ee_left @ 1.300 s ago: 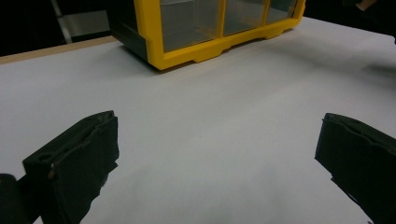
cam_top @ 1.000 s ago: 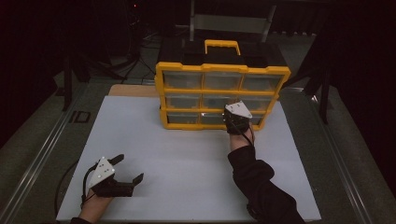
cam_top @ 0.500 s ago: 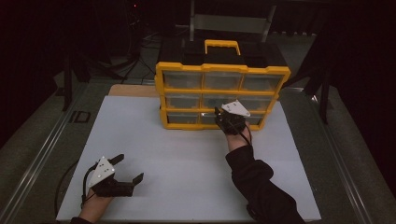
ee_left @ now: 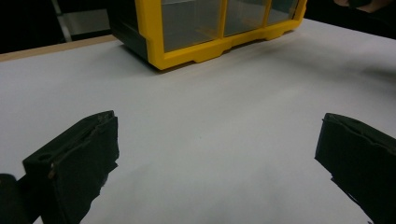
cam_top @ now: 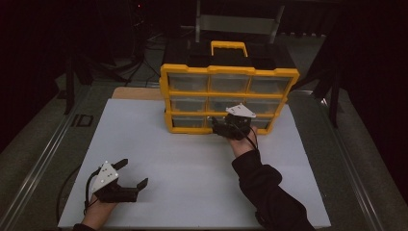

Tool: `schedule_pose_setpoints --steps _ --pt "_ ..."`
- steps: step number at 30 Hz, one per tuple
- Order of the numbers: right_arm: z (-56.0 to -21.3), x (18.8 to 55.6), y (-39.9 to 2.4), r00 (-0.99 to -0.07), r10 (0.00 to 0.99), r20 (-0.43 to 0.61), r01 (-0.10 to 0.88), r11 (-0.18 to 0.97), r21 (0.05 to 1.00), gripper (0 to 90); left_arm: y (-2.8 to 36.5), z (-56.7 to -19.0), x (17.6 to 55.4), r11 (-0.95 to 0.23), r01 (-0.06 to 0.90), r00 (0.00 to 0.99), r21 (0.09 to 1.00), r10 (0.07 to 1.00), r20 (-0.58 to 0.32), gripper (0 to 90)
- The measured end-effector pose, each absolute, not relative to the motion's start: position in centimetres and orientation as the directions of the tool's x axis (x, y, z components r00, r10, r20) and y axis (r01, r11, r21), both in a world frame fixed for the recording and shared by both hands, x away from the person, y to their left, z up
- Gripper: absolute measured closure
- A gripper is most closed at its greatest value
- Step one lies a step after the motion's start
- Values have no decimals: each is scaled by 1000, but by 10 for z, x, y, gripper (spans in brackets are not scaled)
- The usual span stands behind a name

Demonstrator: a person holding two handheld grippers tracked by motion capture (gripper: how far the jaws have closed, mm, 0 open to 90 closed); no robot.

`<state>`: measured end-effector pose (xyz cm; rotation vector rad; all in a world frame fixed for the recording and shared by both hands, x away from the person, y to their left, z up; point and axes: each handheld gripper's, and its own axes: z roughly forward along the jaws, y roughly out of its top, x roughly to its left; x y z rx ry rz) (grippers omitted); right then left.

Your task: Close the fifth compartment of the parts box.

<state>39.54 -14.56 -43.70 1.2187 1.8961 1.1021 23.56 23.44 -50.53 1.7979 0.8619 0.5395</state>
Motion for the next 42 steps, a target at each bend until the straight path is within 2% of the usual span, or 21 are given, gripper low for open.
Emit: schedule_pose_setpoints --steps 3,13,20,27,42 --pt "-436 392 -144 -406 911 -73 387 244 889 82 234 -505 236 -217 304 644 928 765 -32 0" --pt "-432 388 -144 -452 889 -66 368 253 895 79 234 -505 236 -214 303 646 929 762 -36 0" --pt "-430 386 -146 -485 869 -98 347 294 890 80 235 -504 234 -208 297 647 932 761 -36 0" --pt "-426 383 -149 -571 817 -77 316 306 898 84 234 -504 234 -216 296 653 931 756 -32 0" --pt "-421 365 -159 -639 769 -30 304 289 908 85 236 -504 232 -214 292 660 932 750 -35 0"
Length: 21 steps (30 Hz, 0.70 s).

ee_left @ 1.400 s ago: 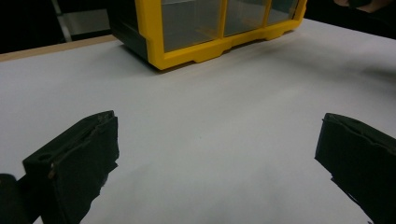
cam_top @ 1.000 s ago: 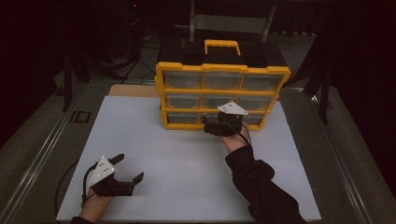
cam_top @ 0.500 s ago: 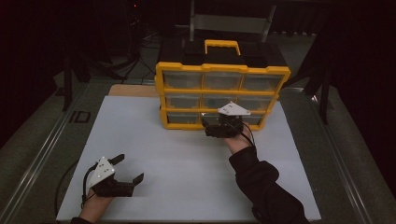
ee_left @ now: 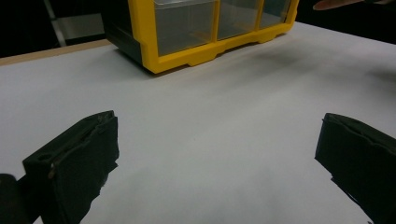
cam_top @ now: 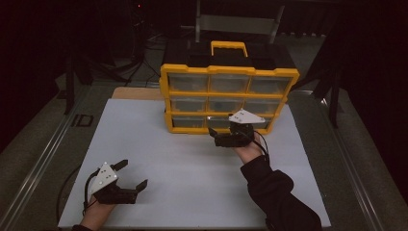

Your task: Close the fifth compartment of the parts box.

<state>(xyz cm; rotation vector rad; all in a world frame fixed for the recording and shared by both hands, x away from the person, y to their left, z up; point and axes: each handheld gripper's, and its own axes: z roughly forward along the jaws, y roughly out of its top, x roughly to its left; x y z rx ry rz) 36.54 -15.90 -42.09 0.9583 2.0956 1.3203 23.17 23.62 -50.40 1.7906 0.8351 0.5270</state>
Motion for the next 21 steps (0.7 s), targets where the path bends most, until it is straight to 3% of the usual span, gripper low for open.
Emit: schedule_pose_setpoints --steps 21 --pt "-410 327 -187 -703 710 -40 261 309 914 85 235 -504 231 -218 287 665 933 746 -30 0"
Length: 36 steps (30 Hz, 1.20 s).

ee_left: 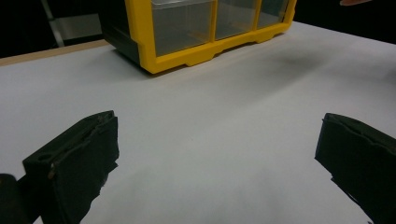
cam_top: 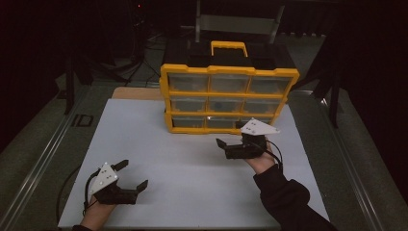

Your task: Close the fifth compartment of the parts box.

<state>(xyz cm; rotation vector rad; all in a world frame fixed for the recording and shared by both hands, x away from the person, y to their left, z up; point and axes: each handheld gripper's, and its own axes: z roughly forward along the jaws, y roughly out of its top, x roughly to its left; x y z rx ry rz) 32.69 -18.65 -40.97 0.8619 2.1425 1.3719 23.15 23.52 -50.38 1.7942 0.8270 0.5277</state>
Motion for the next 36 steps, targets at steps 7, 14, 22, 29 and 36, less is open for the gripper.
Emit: schedule_pose_setpoints --steps 7,14,22,29,36 --pt "-412 313 -200 -714 698 -48 245 314 917 85 235 -504 231 -216 289 665 933 746 -33 0" --pt "-417 302 -212 -726 687 -43 241 313 919 85 235 -504 232 -215 291 663 932 748 -34 0" --pt "-422 290 -231 -740 672 -25 244 303 921 85 235 -504 232 -218 291 663 932 748 -32 0" --pt "-431 284 -241 -747 664 -34 243 320 916 85 235 -504 232 -218 291 663 932 748 -32 0" --pt "-439 275 -253 -746 665 -33 250 326 912 85 234 -504 232 -219 291 664 931 747 -31 0"
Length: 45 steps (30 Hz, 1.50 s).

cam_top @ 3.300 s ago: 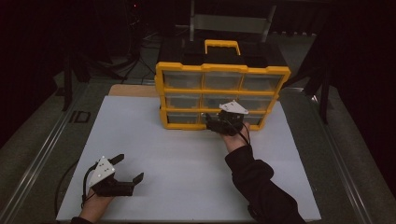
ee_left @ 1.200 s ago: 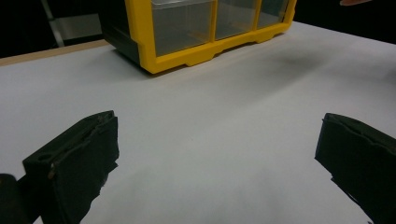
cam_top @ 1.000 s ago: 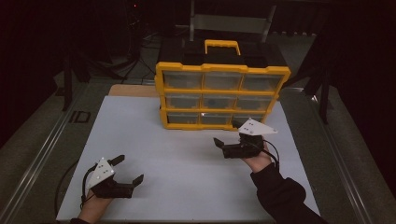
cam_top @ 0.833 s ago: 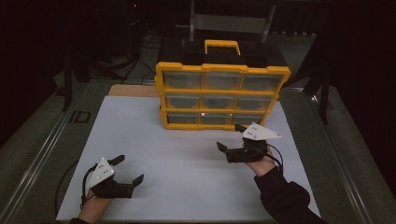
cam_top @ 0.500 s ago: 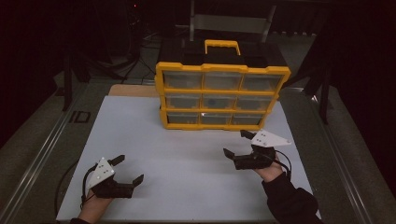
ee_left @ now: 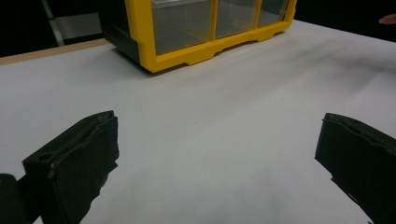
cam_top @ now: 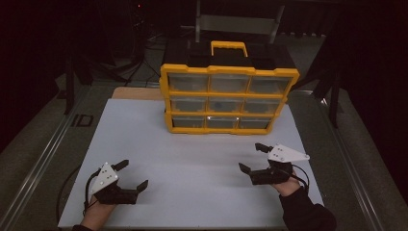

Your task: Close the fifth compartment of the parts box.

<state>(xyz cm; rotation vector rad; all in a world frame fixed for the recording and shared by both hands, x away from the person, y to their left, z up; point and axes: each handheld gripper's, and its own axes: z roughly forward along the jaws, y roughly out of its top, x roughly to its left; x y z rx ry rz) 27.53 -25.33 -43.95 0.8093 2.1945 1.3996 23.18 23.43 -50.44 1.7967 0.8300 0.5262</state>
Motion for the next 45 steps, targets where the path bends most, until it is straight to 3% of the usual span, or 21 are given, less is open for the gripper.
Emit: schedule_pose_setpoints --steps 28,45 --pt "-480 252 -301 -698 716 7 329 312 891 84 234 -504 232 -222 290 664 931 747 -29 0" --pt "-498 245 -309 -650 759 -32 357 342 869 84 234 -504 232 -223 289 664 931 747 -28 0"
